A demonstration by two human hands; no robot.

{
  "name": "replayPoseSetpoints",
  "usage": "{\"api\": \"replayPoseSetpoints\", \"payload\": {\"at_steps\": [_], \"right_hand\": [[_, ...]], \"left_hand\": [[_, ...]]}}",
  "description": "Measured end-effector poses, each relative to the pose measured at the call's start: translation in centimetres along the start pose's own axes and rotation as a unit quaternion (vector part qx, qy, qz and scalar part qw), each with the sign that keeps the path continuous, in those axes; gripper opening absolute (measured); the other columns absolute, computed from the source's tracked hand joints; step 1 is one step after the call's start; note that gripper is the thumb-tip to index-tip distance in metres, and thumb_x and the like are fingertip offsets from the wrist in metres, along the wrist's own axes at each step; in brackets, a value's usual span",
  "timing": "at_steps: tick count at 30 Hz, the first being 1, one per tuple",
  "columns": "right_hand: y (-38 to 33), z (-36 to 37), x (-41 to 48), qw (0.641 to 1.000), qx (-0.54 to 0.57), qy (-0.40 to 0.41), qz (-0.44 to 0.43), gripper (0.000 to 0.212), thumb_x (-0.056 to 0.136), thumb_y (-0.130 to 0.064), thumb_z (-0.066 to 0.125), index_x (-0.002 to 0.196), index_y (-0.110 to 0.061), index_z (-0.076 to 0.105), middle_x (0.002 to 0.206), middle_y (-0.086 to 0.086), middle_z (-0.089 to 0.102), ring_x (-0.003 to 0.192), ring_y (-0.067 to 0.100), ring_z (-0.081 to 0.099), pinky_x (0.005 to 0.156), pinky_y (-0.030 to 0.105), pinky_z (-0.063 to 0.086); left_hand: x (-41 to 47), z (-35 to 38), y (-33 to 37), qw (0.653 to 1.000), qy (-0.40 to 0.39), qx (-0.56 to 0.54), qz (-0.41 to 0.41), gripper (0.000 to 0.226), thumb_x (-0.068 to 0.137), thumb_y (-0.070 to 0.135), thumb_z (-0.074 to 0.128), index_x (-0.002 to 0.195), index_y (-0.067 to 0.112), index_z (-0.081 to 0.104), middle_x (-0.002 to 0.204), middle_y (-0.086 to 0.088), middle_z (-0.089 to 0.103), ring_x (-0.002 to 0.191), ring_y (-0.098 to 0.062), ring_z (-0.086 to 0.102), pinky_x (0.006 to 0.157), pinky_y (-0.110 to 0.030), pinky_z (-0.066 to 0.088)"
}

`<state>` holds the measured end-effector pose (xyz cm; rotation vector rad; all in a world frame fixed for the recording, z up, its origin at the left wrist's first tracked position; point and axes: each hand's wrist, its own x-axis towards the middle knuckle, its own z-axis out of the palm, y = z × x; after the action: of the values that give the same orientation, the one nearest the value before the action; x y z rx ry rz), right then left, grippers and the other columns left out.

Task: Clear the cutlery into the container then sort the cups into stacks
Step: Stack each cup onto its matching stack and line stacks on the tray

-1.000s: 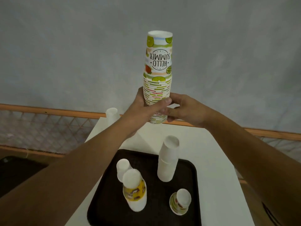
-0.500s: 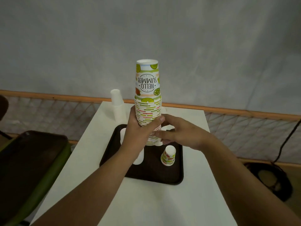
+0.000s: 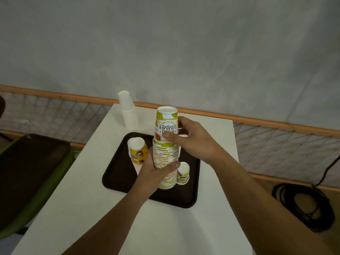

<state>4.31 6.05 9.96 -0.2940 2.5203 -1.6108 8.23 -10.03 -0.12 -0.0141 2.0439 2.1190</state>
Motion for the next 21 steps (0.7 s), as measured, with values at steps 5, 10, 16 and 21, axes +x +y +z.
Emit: {"api": "replayPoseSetpoints", "payload": {"at_steps": [5,10,16,21], "right_hand": [[2.7,-0.9,1.6,1.0,0.013,-0.025,0.011,0.043,0.085,-0.048,0.076,0.123,-0.031,0.064,0.114,-0.018,0.071,0.104,-0.001,0.067,0.087,0.022,0.054],[4.3,-0.6,2.3,1.0,0.019,-0.012,0.0,0.044,0.084,-0.047,0.077,0.122,-0.028,0.064,0.112,-0.019,0.071,0.104,-0.001,0.067,0.085,0.023,0.056],[4.5,-1.1,2.5,0.998,0.041,0.04,-0.003,0.045,0.086,-0.046,0.075,0.126,-0.027,0.063,0.112,-0.021,0.07,0.104,-0.006,0.065,0.077,0.015,0.055],[3.9,-1.8,2.7,0.996,0.066,0.065,-0.019,0.043,0.089,-0.039,0.074,0.126,-0.021,0.065,0.115,-0.013,0.073,0.104,-0.002,0.068,0.081,0.018,0.058]], "left_hand": [[1.0,1.1,-1.0,1.0,0.004,0.009,-0.018,0.071,0.078,0.022,0.084,0.14,0.03,0.052,0.125,0.008,0.071,0.119,-0.01,0.066,0.098,-0.032,0.054],[1.5,1.6,-1.7,0.999,0.007,0.015,-0.034,0.063,0.083,0.017,0.081,0.138,0.029,0.053,0.122,0.01,0.072,0.116,-0.008,0.067,0.086,-0.02,0.056],[1.7,1.2,-3.0,0.996,-0.007,0.051,-0.072,0.072,0.071,0.039,0.087,0.135,0.038,0.054,0.123,0.014,0.071,0.118,-0.008,0.066,0.1,-0.033,0.052],[1.4,1.1,-3.9,0.995,-0.01,0.056,-0.086,0.075,0.069,0.044,0.09,0.134,0.038,0.053,0.123,0.016,0.07,0.117,-0.006,0.065,0.096,-0.03,0.052]]}}
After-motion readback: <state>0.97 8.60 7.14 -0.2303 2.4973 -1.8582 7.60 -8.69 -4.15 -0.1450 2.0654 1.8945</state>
